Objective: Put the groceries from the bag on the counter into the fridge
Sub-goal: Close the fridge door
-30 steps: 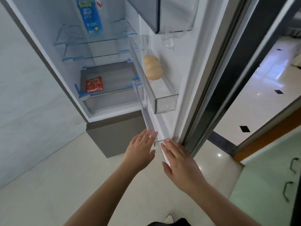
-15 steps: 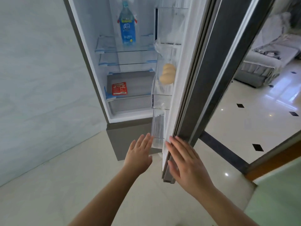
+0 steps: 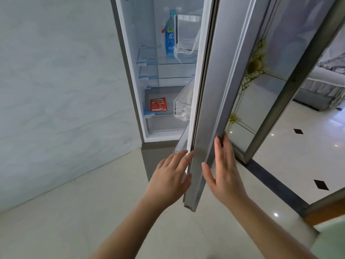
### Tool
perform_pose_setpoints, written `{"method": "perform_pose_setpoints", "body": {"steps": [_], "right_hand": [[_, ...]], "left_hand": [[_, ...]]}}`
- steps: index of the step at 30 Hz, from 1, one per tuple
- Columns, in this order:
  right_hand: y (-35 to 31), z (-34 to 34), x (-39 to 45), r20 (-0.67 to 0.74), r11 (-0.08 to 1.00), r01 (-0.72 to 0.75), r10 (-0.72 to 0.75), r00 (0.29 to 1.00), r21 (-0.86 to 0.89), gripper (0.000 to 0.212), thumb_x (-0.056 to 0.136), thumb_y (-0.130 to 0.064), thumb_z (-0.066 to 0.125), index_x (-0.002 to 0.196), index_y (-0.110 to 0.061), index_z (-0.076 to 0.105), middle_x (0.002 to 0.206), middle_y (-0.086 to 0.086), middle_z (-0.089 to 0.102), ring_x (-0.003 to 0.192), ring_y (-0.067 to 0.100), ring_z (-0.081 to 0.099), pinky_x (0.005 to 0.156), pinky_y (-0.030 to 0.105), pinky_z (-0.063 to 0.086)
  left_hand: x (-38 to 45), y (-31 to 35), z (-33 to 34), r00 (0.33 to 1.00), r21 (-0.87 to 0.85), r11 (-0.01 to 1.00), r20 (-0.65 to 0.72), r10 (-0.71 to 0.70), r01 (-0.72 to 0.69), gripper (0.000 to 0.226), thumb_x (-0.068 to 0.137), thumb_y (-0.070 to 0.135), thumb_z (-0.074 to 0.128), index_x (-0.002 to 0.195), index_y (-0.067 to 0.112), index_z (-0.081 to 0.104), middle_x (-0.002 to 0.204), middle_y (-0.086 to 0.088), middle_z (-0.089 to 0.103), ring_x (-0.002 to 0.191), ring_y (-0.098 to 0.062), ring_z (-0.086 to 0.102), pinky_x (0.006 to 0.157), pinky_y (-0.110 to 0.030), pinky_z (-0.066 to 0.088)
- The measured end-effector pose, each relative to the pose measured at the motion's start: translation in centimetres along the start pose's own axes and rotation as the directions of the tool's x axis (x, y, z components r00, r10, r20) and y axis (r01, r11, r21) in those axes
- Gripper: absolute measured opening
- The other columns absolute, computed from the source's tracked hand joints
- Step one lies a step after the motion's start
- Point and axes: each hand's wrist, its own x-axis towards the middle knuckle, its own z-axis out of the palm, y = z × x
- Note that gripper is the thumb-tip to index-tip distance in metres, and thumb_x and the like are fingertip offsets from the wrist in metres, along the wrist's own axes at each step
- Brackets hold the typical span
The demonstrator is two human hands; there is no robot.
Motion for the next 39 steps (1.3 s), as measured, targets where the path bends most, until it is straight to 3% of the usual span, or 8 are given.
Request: {"method": "perform_pose_setpoints", "body": {"steps": [4, 8, 15, 20, 24, 31, 36, 39], "right_hand": [[0.0, 1.9, 1.3, 0.008, 0.982, 0.059, -0.061, 0.998, 0.178, 0.067, 0.102, -0.041, 0.036, 0.154, -0.023, -0.002, 0.162, 0.002, 0.007, 0.147, 0.023, 0.021, 0.109, 0.035, 0.040], [1.1, 3.6, 3.7, 0.070, 0.932, 0.174, -0.206, 0.976, 0.319, 0.065, 0.103, -0.040, 0.037, 0.154, -0.025, 0.001, 0.163, -0.002, 0.007, 0.146, 0.025, 0.024, 0.112, 0.036, 0.035], [3.5, 7.2, 9.3, 0.162, 0.949, 0.137, -0.188, 0.969, 0.284, 0.062, 0.100, -0.037, 0.042, 0.153, -0.017, 0.016, 0.160, 0.007, 0.015, 0.147, 0.022, 0.022, 0.112, 0.035, 0.031], [4.5, 10.3, 12.0, 0.224, 0.944, 0.245, -0.293, 0.929, 0.221, 0.064, 0.099, -0.035, 0.045, 0.153, -0.020, 0.016, 0.161, 0.008, 0.013, 0.149, 0.022, 0.013, 0.112, 0.038, 0.025], [4.3, 12.2, 13.7, 0.255, 0.934, 0.285, -0.335, 0.907, 0.215, 0.065, 0.098, -0.035, 0.048, 0.154, -0.021, 0.018, 0.162, 0.007, 0.010, 0.149, 0.024, 0.012, 0.111, 0.038, 0.027], [3.1, 15.2, 16.0, 0.250, 0.933, 0.319, -0.352, 0.902, 0.164, 0.070, 0.097, -0.030, 0.052, 0.154, -0.018, 0.014, 0.162, 0.008, 0.007, 0.149, 0.026, 0.011, 0.114, 0.040, 0.027], [2.6, 17.1, 18.2, 0.126, 0.941, 0.335, -0.339, 0.932, 0.048, 0.074, 0.095, -0.031, 0.057, 0.154, -0.016, 0.015, 0.160, 0.011, 0.014, 0.148, 0.030, 0.016, 0.117, 0.049, 0.022], [3.0, 17.9, 20.6, 0.084, 0.950, 0.299, -0.292, 0.953, -0.093, 0.082, 0.090, -0.046, 0.063, 0.153, -0.017, 0.021, 0.159, 0.011, 0.014, 0.147, 0.033, 0.018, 0.114, 0.061, 0.021]], "left_hand": [[1.2, -0.4, -1.1, 0.999, -0.097, 0.995, -0.036, -0.006, 0.002, 0.052, 0.094, 0.040, 0.049, 0.143, 0.024, 0.040, 0.136, 0.005, 0.055, 0.120, -0.015, 0.056, 0.096, -0.033, 0.050], [2.4, -1.2, -1.3, 0.985, -0.268, 0.955, -0.076, -0.155, 0.130, 0.048, 0.093, 0.038, 0.052, 0.138, 0.024, 0.045, 0.127, 0.008, 0.056, 0.114, -0.004, 0.056, 0.097, -0.025, 0.049], [4.7, -3.5, -0.9, 0.821, -0.527, 0.769, -0.210, -0.531, 0.363, 0.036, 0.083, 0.035, 0.069, 0.111, 0.043, 0.047, 0.102, 0.005, 0.061, 0.098, -0.009, 0.063, 0.082, -0.027, 0.057], [6.6, -5.1, -0.5, 0.678, -0.515, 0.710, -0.294, -0.673, 0.481, 0.050, 0.080, 0.019, 0.081, 0.105, 0.042, 0.044, 0.101, 0.008, 0.059, 0.094, -0.001, 0.060, 0.078, -0.018, 0.055], [7.9, -7.1, -0.6, 0.608, -0.509, 0.673, -0.321, -0.727, 0.536, 0.047, 0.082, 0.021, 0.079, 0.113, 0.027, 0.045, 0.104, 0.005, 0.059, 0.095, 0.000, 0.060, 0.079, -0.022, 0.057], [10.0, -10.9, -1.2, 0.580, -0.453, 0.680, -0.360, -0.731, 0.576, 0.035, 0.091, 0.020, 0.069, 0.113, 0.027, 0.044, 0.105, 0.003, 0.058, 0.093, -0.004, 0.060, 0.077, -0.023, 0.056], [11.8, -14.4, -2.1, 0.562, -0.394, 0.659, -0.344, -0.753, 0.641, 0.029, 0.093, 0.023, 0.067, 0.109, 0.029, 0.043, 0.101, 0.007, 0.059, 0.087, 0.003, 0.057, 0.066, -0.005, 0.042], [12.9, -16.4, -2.6, 0.563, -0.394, 0.648, -0.321, -0.761, 0.652, 0.027, 0.092, 0.022, 0.066, 0.111, 0.023, 0.047, 0.103, 0.005, 0.059, 0.086, -0.004, 0.057, 0.070, -0.015, 0.042]]}}
